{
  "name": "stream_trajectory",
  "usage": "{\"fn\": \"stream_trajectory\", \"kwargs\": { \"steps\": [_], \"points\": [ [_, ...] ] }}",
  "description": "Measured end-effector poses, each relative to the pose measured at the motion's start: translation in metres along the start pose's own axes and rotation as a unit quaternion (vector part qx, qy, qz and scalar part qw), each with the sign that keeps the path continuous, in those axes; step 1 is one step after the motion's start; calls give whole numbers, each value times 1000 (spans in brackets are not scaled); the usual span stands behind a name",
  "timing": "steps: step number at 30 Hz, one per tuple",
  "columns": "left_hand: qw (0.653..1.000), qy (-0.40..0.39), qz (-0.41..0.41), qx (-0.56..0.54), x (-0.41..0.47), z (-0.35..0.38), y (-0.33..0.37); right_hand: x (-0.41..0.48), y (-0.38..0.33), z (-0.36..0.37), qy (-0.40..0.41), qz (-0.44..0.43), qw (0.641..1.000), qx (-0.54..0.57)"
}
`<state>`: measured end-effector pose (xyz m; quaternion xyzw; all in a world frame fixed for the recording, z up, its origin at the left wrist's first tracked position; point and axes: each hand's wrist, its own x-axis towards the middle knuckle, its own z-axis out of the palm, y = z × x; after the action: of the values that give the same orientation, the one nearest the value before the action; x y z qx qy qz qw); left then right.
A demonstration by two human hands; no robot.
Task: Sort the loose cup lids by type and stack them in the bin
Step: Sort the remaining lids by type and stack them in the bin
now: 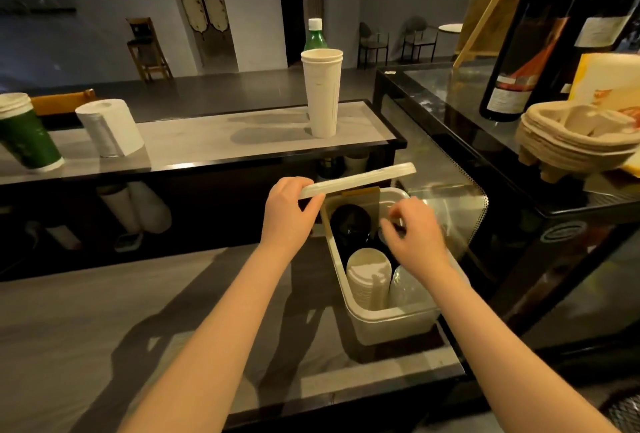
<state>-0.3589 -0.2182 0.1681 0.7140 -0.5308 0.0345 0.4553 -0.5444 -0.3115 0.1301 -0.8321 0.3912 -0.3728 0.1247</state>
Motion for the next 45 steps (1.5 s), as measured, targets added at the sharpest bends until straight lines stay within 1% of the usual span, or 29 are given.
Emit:
{"fn": "stream_trajectory", "kwargs": {
  "steps": [1, 3, 4, 7, 10, 13, 21, 23, 25, 27, 29, 31, 32, 34, 35, 36, 37, 39, 40, 41, 43, 45],
  "points": [
    [1000, 3, -5, 1, 4, -2, -1, 2, 7, 14, -79, 14, 997, -6],
    [1000, 10, -16, 2, 13, -7, -3, 9, 19, 38, -201, 20, 978, -46],
    [1000, 14, -25, 1, 17, -9, -3, 15, 23, 48, -241, 15, 968, -69],
    [999, 21, -49, 4, 31, -14, -4, 33, 29, 68, -325, -9, 937, -130],
    [998, 17, -58, 13, 39, -12, -7, 47, 33, 78, -403, 12, 901, -162],
    [997, 15, -69, 12, 42, -8, -9, 53, 36, 88, -440, 40, 879, -180],
    [998, 7, -66, 17, 43, 1, -4, 71, 35, 89, -457, 38, 867, -195],
    [998, 6, -61, 18, 40, 3, -3, 68, 36, 87, -446, 36, 878, -170],
    [998, 8, -55, 22, 36, 5, -2, 64, 37, 76, -401, 19, 906, -132],
    [998, 13, -51, 25, 32, 8, -2, 58, 37, 60, -299, -14, 952, -71],
    [999, 17, -43, 25, 27, 11, 0, 50, 36, 40, -170, -50, 984, 0],
    [999, 17, -30, 25, 21, 17, 2, 42, 30, 18, -61, -67, 994, 67],
    [999, 15, -23, 27, 18, 20, 5, 38, 26, 8, -3, -79, 994, 76],
    [999, 8, -9, 30, 8, 28, 10, 31, 22, -7, 95, -93, 989, 62],
    [999, 4, -1, 32, 2, 33, 13, 27, 22, -12, 121, -91, 987, 53],
    [999, 1, 8, 36, -4, 37, 15, 23, 26, -15, 120, -81, 988, 46],
    [999, -3, 16, 40, -10, 42, 18, 19, 29, -19, 90, -62, 993, 39],
    [998, -17, 28, 48, -25, 51, 22, 8, 41, -23, -14, -5, 1000, 13],
    [998, -24, 33, 52, -32, 56, 24, 2, 47, -24, -53, 11, 998, -11],
    [997, -28, 39, 57, -40, 61, 26, -5, 53, -26, -73, 15, 997, -34],
    [995, -32, 56, 70, -56, 69, 28, -19, 62, -27, -83, 8, 995, -49],
    [995, -32, 71, 66, -73, 77, 28, -35, 68, -27, -58, -8, 998, -37]
  ]
}}
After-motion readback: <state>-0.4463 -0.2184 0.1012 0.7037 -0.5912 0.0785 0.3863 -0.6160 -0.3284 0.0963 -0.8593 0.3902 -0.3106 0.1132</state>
